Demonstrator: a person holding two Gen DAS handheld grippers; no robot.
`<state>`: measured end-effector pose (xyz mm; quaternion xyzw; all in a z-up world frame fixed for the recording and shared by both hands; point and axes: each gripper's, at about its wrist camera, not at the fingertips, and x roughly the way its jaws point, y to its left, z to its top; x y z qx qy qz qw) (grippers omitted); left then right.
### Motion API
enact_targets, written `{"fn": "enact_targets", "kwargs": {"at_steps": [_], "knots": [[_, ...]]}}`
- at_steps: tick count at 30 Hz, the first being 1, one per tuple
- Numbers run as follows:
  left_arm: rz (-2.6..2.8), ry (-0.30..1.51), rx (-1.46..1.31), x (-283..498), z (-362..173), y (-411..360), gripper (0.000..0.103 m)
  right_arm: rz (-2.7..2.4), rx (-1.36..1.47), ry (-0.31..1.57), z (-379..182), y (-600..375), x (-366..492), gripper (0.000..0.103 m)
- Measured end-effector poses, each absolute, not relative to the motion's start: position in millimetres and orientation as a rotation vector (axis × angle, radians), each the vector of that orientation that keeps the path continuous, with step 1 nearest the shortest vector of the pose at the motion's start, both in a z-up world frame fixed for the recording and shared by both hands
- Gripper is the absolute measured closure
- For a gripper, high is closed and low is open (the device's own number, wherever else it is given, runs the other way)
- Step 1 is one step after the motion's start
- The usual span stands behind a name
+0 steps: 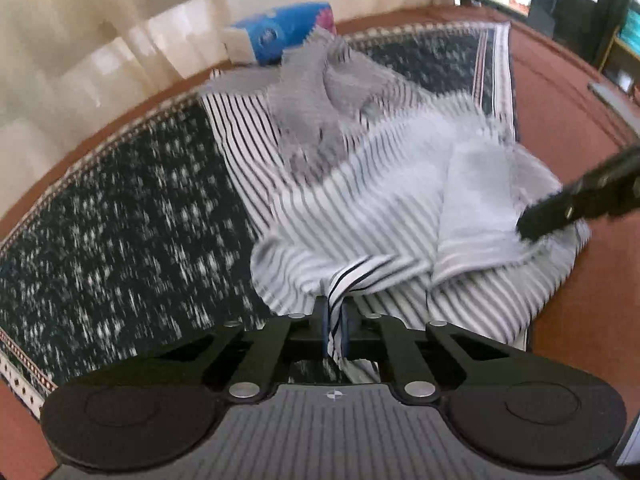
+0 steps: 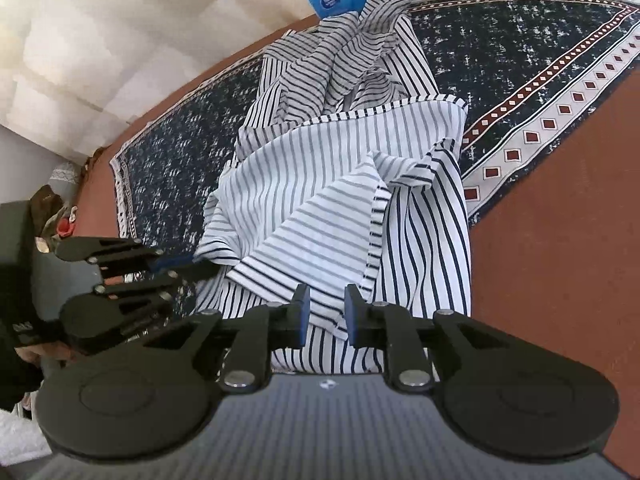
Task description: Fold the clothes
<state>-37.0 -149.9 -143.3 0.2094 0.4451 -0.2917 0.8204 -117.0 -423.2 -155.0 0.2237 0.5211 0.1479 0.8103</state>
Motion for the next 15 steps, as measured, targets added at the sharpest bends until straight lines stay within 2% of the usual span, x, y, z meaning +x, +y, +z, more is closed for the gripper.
{"fn": "enact_targets", "kwargs": {"at_steps": [8, 11, 14, 15], "knots": [[-0.612, 0.932, 0.377, -5.8, -141.9, -161.4, 0.101, 0.274, 0.473, 1.081, -152.9, -428.4, -105.1, 0.081], [-0.610, 0.927, 0.347, 6.9, -142.1, -166.2, 0.101, 0.262, 0.459, 1.087, -153.1, -431.1, -101.0, 0.071], [-0.604, 0.931, 0.310, 20.3, -145.0, -171.0, 0.100, 0.280, 0.459, 1.108, -157.4, -430.0, -94.0, 0.072], [-0.603, 0.933, 0.295, 24.2, -145.4, -171.7, 0.098, 0.297, 0.465, 1.110, -157.8, -429.7, -91.8, 0.078]]}}
